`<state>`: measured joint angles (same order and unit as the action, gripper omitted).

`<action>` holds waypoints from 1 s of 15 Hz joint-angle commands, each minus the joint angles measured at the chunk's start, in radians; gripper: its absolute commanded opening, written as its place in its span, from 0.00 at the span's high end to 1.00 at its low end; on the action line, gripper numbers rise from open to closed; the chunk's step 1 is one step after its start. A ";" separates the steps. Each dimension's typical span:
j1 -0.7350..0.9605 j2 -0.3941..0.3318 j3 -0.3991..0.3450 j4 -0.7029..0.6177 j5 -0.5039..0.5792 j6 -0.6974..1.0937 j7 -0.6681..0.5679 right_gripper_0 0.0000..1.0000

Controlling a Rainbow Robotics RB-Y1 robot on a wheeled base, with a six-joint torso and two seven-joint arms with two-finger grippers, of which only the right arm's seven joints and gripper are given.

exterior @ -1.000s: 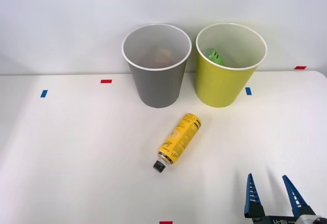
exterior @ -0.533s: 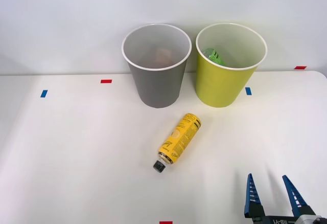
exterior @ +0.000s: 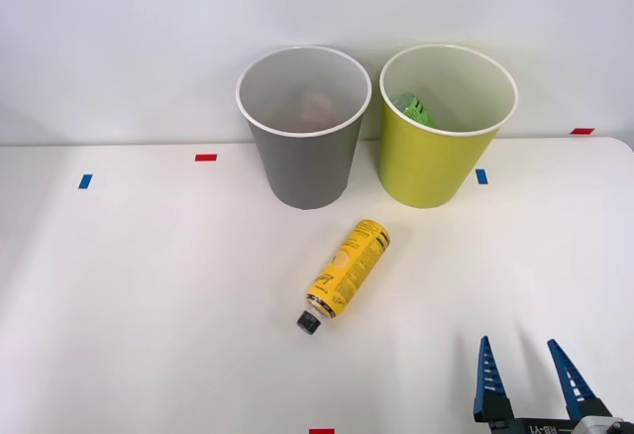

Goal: Put cans in the gray bin, plastic bottles in the light green bin

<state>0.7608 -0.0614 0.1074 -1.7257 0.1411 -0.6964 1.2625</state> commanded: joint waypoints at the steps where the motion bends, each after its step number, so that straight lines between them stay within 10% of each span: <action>1: 0.000 0.000 0.000 0.000 0.000 0.000 0.000 0.16; 15: 0.000 0.000 0.000 0.000 0.000 0.000 0.000 0.16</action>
<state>0.7608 -0.0614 0.1074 -1.7257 0.1411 -0.6964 1.2625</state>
